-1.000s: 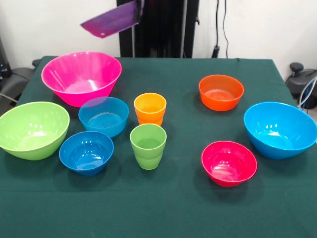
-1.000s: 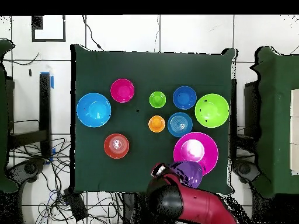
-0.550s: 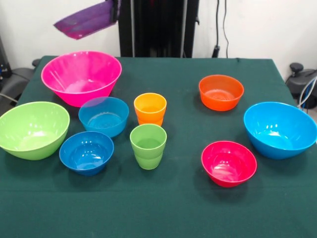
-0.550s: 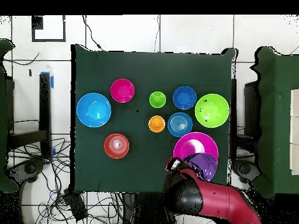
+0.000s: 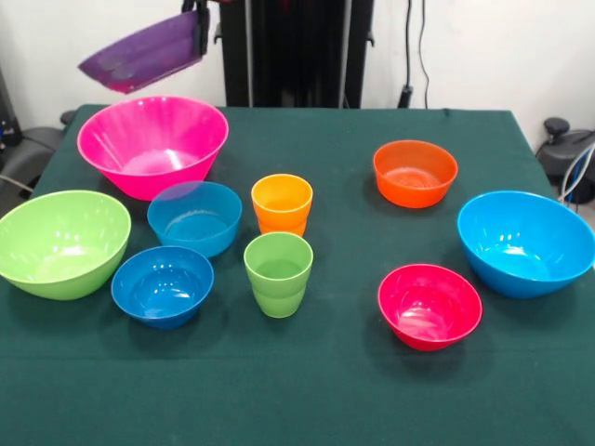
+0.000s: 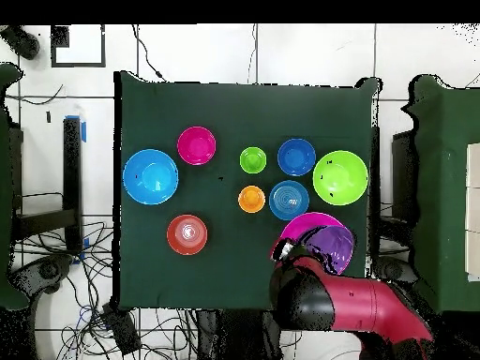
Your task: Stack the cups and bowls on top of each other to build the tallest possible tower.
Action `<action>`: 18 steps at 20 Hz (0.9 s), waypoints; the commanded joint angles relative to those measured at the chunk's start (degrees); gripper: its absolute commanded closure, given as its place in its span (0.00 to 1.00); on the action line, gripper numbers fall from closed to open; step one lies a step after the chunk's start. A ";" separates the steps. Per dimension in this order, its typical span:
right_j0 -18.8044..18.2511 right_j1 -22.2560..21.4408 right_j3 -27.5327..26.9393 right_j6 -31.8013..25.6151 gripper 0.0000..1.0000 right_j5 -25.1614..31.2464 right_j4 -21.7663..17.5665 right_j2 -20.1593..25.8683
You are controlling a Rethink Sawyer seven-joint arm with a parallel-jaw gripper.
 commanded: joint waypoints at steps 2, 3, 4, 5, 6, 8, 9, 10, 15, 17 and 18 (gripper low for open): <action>0.37 6.10 -3.88 -12.09 1.00 5.46 -5.58 9.71; 0.35 6.27 -3.98 -11.75 1.00 5.50 -5.64 9.85; 0.32 6.43 -4.08 -11.42 1.00 5.53 -5.69 9.99; 0.30 6.60 -4.18 -11.09 1.00 5.57 -5.75 10.13; 0.55 7.11 -4.57 -10.81 1.00 5.67 -6.01 10.11; 1.05 8.14 -5.34 -10.26 1.00 5.88 -6.52 10.08; 2.13 9.26 -5.88 -9.39 1.00 5.45 -7.72 9.16; 2.67 10.04 -6.26 -8.81 1.00 4.69 -8.65 8.70; 4.97 14.57 -8.76 -6.39 1.00 2.10 -13.59 5.69; 4.26 15.21 -9.01 -6.96 1.00 3.10 -13.87 6.34; 3.90 15.24 -8.90 -7.15 1.00 3.54 -13.91 6.61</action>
